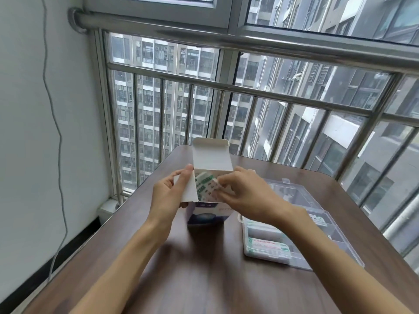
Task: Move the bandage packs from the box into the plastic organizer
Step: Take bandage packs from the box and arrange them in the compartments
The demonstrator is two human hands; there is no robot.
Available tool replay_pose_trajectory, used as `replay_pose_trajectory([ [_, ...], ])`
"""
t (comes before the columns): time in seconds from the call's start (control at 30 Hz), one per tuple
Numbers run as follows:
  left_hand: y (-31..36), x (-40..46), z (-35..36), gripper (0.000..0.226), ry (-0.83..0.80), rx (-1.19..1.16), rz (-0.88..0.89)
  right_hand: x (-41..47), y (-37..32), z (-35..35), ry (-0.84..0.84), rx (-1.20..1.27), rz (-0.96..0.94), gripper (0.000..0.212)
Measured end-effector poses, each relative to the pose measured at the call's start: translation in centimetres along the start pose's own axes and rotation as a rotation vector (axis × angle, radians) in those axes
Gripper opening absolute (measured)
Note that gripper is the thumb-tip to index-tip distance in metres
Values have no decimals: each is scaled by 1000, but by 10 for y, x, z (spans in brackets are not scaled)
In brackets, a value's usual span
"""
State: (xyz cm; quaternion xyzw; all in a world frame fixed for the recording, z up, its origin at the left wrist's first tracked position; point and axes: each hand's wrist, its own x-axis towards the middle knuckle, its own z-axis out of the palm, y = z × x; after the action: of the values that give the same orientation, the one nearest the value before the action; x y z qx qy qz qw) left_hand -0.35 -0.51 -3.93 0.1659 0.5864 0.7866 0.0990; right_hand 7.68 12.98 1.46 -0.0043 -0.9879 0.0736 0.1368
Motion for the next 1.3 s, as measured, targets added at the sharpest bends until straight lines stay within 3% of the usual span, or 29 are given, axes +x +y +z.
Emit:
replay_pose_trajectory([
  [0.17,3,2,-6,16,-25,-117,-132,12,7,9,78,247,106,19],
  [0.4,-1,5,-6,7,42,38,-1,24,7,5,158,520,246,21],
  [0.53,-9,10,-8,46,133,175,67,27,6,-6,221,929,449,14],
  [0.63,-7,5,-8,55,281,370,274,26,10,-17,268,1093,554,12],
  [0.73,10,-6,-3,36,329,450,598,16,13,-26,258,1183,558,10],
  [0.83,36,-23,18,23,161,561,719,-5,18,-33,220,1327,502,10],
  [1.03,50,-35,76,68,-271,1005,275,-47,35,-41,249,1338,456,26],
  [1.2,30,-35,111,31,-644,739,198,-80,56,-39,343,1259,510,25],
  [1.3,16,-38,122,25,-767,598,142,-98,71,-38,337,1284,536,23],
])
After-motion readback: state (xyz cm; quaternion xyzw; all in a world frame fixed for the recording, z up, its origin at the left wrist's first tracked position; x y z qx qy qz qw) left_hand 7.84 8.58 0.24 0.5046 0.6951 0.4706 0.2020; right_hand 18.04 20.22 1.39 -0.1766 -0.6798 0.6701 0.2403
